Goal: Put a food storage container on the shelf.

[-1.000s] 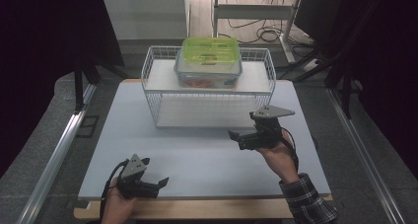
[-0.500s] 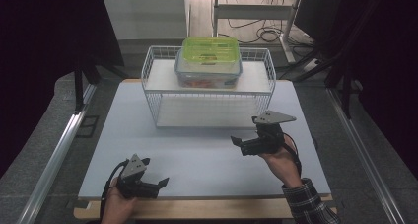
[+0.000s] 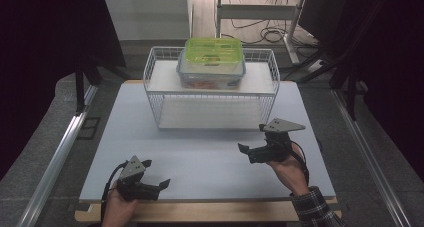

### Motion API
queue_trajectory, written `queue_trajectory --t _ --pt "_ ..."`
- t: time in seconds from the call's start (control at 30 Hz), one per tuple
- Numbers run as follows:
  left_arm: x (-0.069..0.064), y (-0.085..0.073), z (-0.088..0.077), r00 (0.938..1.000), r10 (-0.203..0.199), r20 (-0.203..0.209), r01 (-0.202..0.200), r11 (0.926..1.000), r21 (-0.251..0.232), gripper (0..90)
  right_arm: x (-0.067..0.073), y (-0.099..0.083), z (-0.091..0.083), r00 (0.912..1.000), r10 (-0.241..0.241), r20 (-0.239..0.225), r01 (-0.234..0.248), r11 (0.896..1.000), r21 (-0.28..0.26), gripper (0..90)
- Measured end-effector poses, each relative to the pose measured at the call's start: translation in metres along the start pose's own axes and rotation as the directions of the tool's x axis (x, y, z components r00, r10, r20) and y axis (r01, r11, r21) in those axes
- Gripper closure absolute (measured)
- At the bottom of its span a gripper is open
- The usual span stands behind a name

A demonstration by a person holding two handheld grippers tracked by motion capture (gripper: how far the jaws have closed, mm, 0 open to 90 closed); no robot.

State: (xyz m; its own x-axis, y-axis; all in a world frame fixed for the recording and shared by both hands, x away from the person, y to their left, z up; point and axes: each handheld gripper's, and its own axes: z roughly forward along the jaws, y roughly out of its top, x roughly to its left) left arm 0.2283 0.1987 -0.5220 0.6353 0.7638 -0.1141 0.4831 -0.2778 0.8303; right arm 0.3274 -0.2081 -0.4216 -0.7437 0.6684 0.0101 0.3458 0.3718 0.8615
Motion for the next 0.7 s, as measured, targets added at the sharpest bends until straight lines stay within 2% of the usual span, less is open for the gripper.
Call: queue_trajectory --t 0.2,0.37,0.53,0.7 --pt "0.001 0.000 0.000 1.0000 -0.006 0.000 0.006 1.0000 -0.001 4.6 -0.001 -0.006 0.000 1.0000 0.003 0.004 -0.003 1.000 0.005 0.0" --pt "0.001 -0.001 0.001 0.9999 -0.013 0.002 0.013 0.9999 -0.002 4.6 -0.002 -0.014 0.001 0.9994 0.035 0.000 -0.035 0.999 0.000 0.0" --pt "0.001 -0.001 0.001 0.9998 -0.017 0.005 0.017 0.9998 -0.004 4.6 -0.001 -0.022 0.000 0.9982 0.036 0.049 -0.036 0.999 0.005 0.0" --pt "0.001 -0.001 0.001 0.9999 -0.015 0.006 0.015 0.9999 -0.003 4.6 -0.004 -0.031 -0.004 0.9961 0.054 0.070 -0.055 0.998 0.014 0.0"
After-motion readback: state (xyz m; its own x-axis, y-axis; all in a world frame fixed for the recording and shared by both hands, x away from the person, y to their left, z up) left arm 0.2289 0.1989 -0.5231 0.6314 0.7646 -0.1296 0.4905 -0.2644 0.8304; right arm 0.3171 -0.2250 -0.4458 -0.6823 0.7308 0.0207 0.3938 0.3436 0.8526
